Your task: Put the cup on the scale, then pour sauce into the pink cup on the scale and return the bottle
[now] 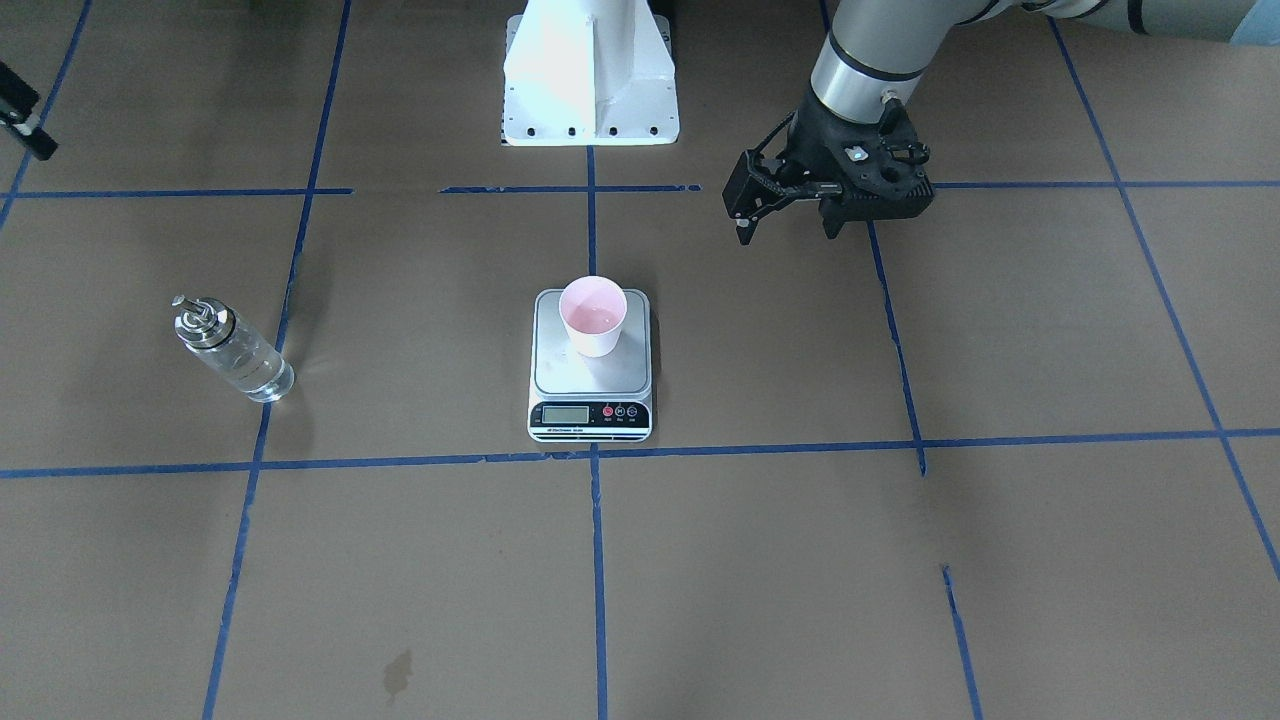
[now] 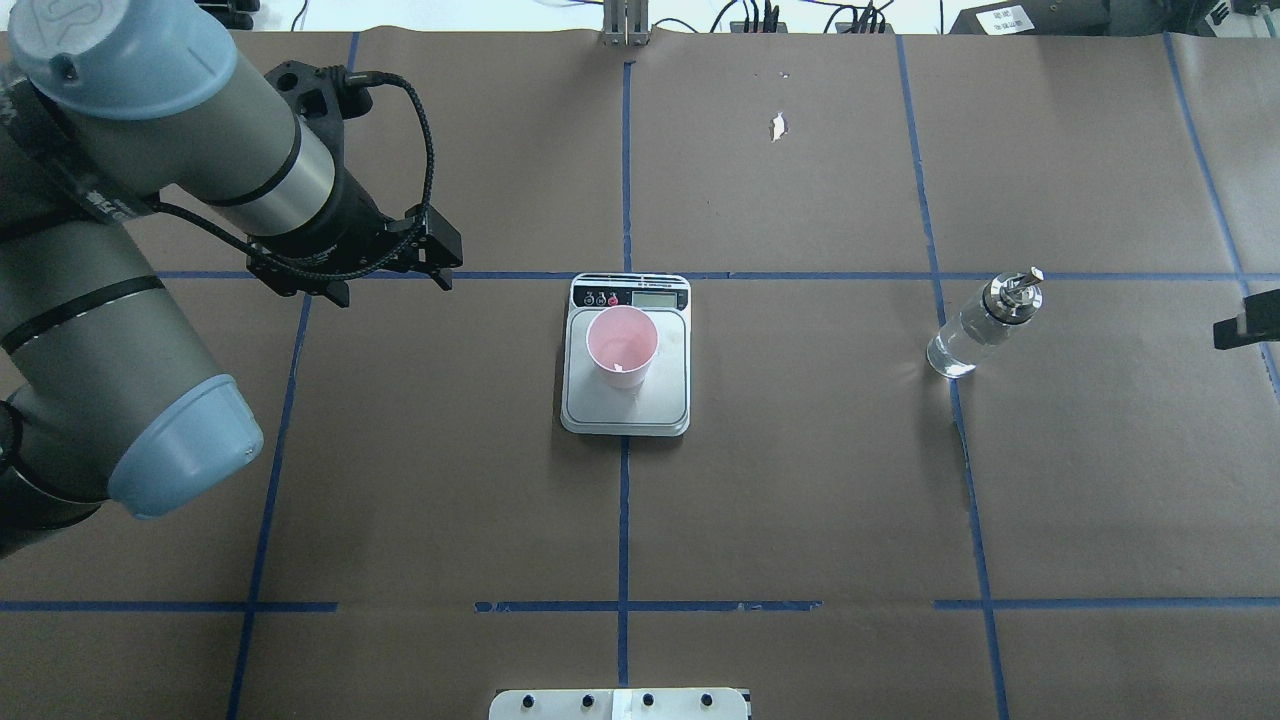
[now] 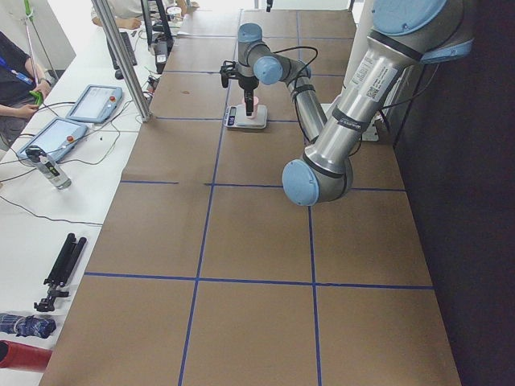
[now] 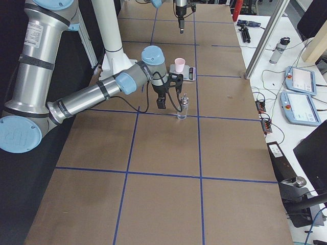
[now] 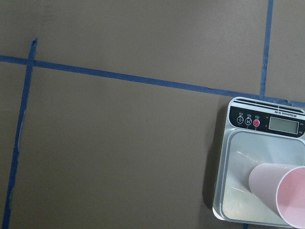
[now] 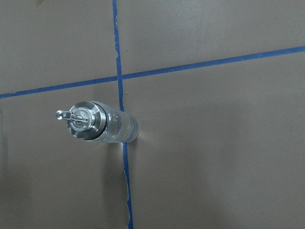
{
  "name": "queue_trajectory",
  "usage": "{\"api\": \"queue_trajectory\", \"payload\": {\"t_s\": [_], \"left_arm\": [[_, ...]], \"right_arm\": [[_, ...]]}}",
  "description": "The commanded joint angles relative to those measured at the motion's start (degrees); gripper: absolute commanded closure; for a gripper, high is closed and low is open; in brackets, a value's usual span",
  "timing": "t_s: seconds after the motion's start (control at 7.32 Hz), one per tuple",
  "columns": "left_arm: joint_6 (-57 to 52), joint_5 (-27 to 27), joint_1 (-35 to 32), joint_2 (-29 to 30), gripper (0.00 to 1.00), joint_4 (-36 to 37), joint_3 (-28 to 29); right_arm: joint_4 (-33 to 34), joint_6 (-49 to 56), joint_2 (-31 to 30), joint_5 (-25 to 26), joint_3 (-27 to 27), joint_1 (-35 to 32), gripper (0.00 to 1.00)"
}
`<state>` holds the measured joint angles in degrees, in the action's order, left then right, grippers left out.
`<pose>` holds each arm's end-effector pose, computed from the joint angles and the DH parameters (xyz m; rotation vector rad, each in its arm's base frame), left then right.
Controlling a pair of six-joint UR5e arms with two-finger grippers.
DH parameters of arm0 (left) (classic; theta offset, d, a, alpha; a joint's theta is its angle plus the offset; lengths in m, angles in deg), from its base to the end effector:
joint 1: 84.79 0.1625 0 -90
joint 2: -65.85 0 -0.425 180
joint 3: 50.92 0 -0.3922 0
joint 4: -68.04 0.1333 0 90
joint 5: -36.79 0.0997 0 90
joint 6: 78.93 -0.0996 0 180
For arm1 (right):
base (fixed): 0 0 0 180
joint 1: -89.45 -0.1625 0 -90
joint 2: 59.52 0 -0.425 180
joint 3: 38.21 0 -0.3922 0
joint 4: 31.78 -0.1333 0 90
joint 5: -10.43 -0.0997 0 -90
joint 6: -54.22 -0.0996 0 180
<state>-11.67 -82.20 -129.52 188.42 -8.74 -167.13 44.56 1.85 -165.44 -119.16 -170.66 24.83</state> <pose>0.3409 -0.4574 0.1751 0.0337 0.9120 -0.1557 -0.0912 -0.3552 0.3903 0.1083 -0.9367 0.1935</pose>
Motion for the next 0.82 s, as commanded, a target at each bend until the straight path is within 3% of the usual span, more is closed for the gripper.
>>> {"api": "queue_trajectory", "payload": {"t_s": [0.0,0.41,0.55,0.68], "left_arm": [[-0.46,-0.1,-1.06,-2.33,0.0,-0.3,-2.27],[-2.57,-0.1,-1.85,-2.94,0.0,-0.3,-2.36],[-4.23,-0.1,-2.03,-3.04,0.0,-0.21,-2.28],[-5.2,-0.1,-2.11,-3.99,0.0,-0.3,-2.28]], "right_arm": [[-17.81,-17.61,-7.51,17.96,-0.62,16.71,0.0],[-19.56,-26.7,-8.95,46.09,-0.27,38.43,0.0],[-19.82,-28.73,-8.78,57.84,2.08,46.34,0.0],[-25.31,-29.36,-7.74,64.14,6.19,49.9,0.0]]}}
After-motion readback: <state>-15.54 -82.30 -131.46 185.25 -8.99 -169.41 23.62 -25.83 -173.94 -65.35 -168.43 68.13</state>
